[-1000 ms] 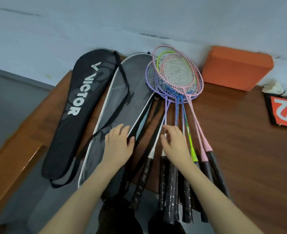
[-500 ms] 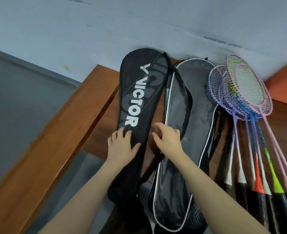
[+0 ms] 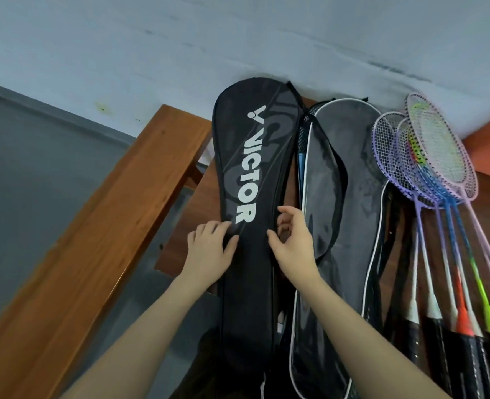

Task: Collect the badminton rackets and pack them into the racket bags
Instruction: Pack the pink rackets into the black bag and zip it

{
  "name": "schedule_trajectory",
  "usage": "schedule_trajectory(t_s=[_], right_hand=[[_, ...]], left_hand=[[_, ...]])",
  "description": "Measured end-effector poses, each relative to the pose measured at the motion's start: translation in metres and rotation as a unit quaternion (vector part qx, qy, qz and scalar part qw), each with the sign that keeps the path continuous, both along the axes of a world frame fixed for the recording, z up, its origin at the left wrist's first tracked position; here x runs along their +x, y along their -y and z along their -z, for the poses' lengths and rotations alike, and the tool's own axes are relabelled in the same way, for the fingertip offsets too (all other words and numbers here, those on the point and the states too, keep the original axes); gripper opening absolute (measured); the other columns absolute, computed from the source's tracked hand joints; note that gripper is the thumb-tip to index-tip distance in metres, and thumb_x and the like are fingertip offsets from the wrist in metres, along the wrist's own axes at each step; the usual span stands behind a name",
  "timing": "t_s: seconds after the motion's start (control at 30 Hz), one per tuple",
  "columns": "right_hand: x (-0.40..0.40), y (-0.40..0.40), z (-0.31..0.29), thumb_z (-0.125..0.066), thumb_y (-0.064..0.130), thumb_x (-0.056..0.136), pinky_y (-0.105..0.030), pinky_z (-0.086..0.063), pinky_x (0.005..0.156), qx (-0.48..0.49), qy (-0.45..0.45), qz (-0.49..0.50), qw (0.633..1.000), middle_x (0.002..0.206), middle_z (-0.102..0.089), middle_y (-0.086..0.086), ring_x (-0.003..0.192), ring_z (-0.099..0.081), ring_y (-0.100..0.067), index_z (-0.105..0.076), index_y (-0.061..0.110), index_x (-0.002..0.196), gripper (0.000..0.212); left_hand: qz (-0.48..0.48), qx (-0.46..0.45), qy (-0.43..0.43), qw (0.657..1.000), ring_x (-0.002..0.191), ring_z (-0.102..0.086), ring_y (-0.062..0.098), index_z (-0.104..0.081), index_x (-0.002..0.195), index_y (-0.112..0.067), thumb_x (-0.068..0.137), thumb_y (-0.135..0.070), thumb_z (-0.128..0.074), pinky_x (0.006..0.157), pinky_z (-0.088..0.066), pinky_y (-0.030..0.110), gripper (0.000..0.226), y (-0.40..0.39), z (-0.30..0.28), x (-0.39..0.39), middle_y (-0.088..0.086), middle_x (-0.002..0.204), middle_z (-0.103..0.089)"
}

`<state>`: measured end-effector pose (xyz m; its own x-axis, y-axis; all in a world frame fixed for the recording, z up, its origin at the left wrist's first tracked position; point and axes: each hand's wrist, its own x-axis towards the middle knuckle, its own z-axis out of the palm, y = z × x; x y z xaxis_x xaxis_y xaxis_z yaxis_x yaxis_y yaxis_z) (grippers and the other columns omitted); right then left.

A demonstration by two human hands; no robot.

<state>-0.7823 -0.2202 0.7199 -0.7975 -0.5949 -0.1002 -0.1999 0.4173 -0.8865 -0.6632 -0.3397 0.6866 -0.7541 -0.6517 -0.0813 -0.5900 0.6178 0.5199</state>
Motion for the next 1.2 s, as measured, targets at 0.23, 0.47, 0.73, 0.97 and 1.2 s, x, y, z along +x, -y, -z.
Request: schedule_trajectory(t_s=[0.23,0.47,0.73,0.97,1.2], right_hand=[[0.010,-0.011,-0.036,-0.067,0.004,0.078,-0.029,-0.049,0.073,-0.050,-0.040,-0.048,0.997,0.082,-0.054,0.003,0.076,-0.054,-0.012,-0.044,0.032,0.085,0.038],[0.017,-0.010,-0.045,-0.067,0.001,0.078,-0.031,-0.049,0.081,-0.070,0.011,-0.038,0.997,0.085,-0.056,0.003,0.083,-0.057,-0.017,-0.041,0.023,0.077,0.034],[-0.001,-0.011,-0.033,-0.069,0.023,0.082,-0.024,-0.045,0.083,-0.040,-0.001,0.024,0.999,0.095,-0.056,0.006,0.085,-0.052,-0.004,-0.057,0.019,0.102,0.024],[-0.022,-0.002,-0.019,-0.065,0.025,0.084,-0.043,-0.046,0.096,0.042,0.011,0.069,0.997,0.115,-0.055,-0.001,0.104,-0.057,-0.018,-0.042,0.024,0.125,0.047],[-0.020,0.009,-0.060,-0.060,0.004,0.087,-0.007,-0.042,0.073,-0.098,-0.073,0.052,0.991,0.086,-0.055,0.018,0.078,-0.054,0.004,-0.055,0.019,0.120,0.037]], left_hand=[[0.012,0.088,-0.154,0.984,0.107,-0.054,0.016,-0.053,0.125,-0.016,0.090,-0.046,-0.046,0.099,-0.036,0.042,0.046,0.013,-0.048,-0.054,0.001,0.116,-0.058],[-0.024,0.172,-0.093,0.980,0.096,-0.057,0.012,-0.046,0.130,-0.022,0.081,-0.043,-0.064,0.082,-0.048,0.027,0.056,0.022,-0.072,-0.081,-0.004,0.109,-0.059],[-0.094,0.224,-0.187,0.952,0.081,-0.061,0.006,-0.063,0.110,-0.021,0.080,-0.007,-0.063,0.078,-0.046,0.017,0.033,0.026,-0.080,-0.070,-0.013,0.083,-0.058],[-0.037,0.183,-0.301,0.935,0.069,-0.054,-0.005,-0.065,0.111,-0.017,0.084,0.003,-0.057,0.071,-0.042,0.005,0.034,0.028,-0.103,-0.046,-0.007,0.084,-0.061],[-0.044,0.073,-0.281,0.956,0.071,-0.048,0.000,-0.058,0.124,-0.015,0.089,-0.003,-0.053,0.069,-0.038,0.004,0.038,0.029,-0.096,-0.039,-0.011,0.083,-0.049]])
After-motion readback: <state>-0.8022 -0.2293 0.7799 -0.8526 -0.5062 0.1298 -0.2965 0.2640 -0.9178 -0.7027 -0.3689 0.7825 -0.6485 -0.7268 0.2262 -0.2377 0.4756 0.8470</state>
